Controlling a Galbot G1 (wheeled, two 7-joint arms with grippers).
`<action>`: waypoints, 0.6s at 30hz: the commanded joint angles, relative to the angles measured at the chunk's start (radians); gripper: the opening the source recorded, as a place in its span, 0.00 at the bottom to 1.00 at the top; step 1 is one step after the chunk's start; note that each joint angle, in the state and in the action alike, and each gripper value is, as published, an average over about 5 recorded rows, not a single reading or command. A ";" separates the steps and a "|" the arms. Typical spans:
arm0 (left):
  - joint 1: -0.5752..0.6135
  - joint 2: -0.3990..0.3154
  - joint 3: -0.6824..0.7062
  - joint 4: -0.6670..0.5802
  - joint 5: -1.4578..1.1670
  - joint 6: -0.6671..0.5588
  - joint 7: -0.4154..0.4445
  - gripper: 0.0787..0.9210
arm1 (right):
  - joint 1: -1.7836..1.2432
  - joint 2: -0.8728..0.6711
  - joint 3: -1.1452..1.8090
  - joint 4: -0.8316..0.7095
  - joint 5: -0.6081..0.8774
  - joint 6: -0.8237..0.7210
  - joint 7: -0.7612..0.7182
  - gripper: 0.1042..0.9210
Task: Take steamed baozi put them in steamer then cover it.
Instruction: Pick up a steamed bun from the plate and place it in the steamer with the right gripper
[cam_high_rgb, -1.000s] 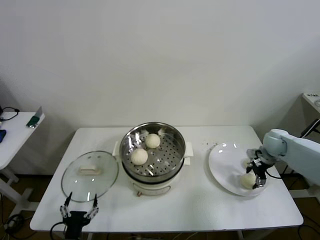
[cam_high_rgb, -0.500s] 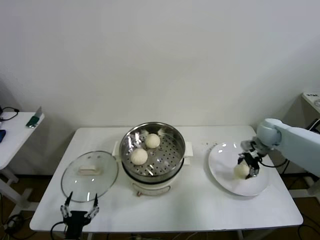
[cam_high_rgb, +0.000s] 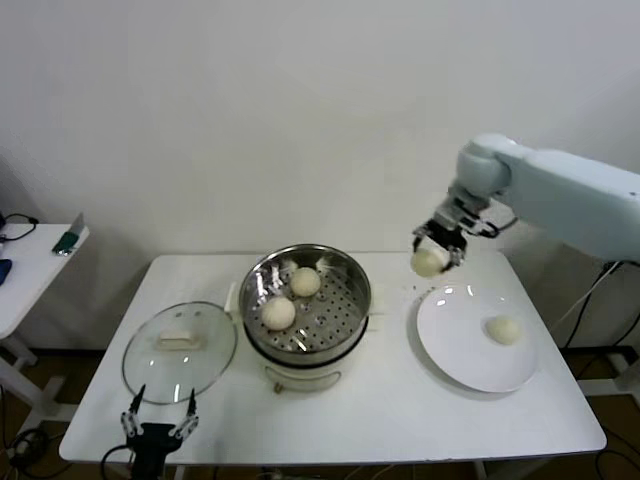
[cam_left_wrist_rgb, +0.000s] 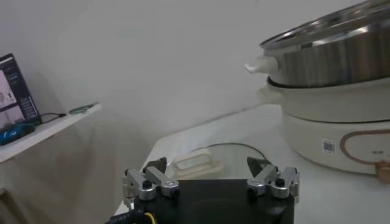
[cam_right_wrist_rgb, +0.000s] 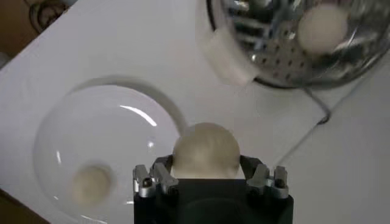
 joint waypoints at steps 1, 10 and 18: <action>0.007 -0.005 -0.003 -0.003 -0.001 -0.003 0.000 0.88 | 0.097 0.292 0.010 0.024 0.011 0.151 -0.041 0.77; 0.024 0.000 -0.019 -0.004 -0.019 -0.010 -0.001 0.88 | -0.069 0.412 0.038 0.018 -0.049 0.148 -0.047 0.77; 0.027 0.004 -0.028 0.004 -0.034 -0.015 -0.003 0.88 | -0.178 0.465 0.018 0.012 -0.065 0.138 -0.054 0.77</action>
